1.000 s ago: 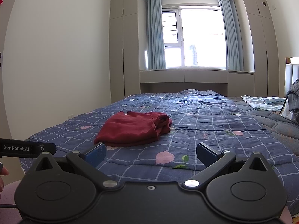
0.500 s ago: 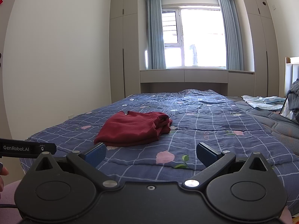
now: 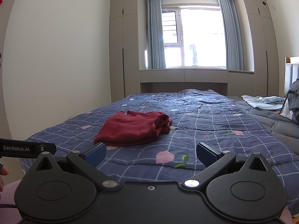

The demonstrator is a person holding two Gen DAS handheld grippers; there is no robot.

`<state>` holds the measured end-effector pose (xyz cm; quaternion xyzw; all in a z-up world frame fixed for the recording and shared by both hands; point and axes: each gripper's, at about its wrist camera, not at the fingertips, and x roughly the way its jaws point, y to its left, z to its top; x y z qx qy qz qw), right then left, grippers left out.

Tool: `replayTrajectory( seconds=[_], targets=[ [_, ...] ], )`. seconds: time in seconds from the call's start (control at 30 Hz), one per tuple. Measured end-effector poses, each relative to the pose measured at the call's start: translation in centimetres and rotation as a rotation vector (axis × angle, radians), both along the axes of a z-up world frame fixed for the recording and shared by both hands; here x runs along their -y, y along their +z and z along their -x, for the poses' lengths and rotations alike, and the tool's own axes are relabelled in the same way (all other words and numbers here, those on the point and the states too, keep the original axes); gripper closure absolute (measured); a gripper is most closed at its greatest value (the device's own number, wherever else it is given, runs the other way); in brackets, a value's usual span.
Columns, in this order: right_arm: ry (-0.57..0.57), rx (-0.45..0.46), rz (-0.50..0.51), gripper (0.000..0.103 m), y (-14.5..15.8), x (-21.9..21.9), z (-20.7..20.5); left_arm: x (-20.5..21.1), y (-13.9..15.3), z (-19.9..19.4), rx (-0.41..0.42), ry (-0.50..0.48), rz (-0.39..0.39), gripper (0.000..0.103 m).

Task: Fold small clothes

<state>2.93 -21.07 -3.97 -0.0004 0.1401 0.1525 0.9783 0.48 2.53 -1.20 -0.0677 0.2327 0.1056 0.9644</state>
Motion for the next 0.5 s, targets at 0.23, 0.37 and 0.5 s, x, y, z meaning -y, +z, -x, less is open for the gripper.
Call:
replayTrajectory(
  seconds=[0.23,0.37,0.5],
  targets=[
    [0.000,-0.001,0.001,0.001,-0.05,-0.02,-0.02,0.01,0.00,0.01,-0.001,0.000,0.000,0.000],
    [0.001,-0.002,0.001,0.001,-0.02,-0.02,-0.03,0.03,0.00,0.00,-0.001,0.001,-0.001,0.000],
    [0.004,-0.003,0.001,0.001,-0.17,-0.02,-0.07,0.07,-0.12,0.06,-0.003,0.005,-0.009,0.000]
  ],
)
